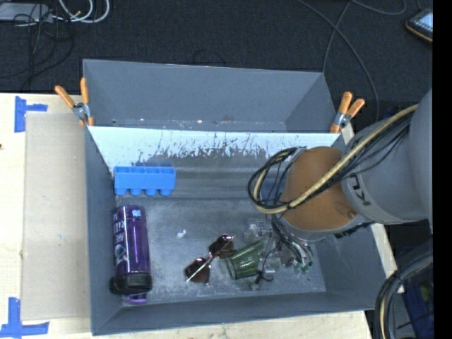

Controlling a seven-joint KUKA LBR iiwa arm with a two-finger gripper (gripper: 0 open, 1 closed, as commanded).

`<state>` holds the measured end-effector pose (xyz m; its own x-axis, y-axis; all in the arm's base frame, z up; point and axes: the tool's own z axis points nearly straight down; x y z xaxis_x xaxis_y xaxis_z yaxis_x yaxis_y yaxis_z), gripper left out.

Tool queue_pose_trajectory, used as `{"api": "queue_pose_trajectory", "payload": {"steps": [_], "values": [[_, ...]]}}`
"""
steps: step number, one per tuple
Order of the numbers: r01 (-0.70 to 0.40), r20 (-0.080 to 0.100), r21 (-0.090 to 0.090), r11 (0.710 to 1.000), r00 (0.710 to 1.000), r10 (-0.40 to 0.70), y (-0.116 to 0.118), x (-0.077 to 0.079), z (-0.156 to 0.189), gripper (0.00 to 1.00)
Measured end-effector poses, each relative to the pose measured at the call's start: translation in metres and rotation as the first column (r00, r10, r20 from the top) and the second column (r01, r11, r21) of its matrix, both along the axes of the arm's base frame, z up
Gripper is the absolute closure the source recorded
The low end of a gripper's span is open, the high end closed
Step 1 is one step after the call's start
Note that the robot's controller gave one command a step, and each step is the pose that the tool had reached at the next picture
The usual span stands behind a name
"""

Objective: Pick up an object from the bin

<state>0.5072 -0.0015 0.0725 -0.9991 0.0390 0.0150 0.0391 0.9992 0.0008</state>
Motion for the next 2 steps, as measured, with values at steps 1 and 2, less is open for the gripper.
{"api": "queue_pose_trajectory", "payload": {"steps": [1, 2], "values": [[-0.051, 0.0, 0.0, 0.999, 0.999, 0.051, 0.004, -0.004, -0.002, 0.0], [-0.006, -0.001, 0.0, 1.0, 1.0, 0.006, 0.006, -0.003, 0.013, 0.0]]}}
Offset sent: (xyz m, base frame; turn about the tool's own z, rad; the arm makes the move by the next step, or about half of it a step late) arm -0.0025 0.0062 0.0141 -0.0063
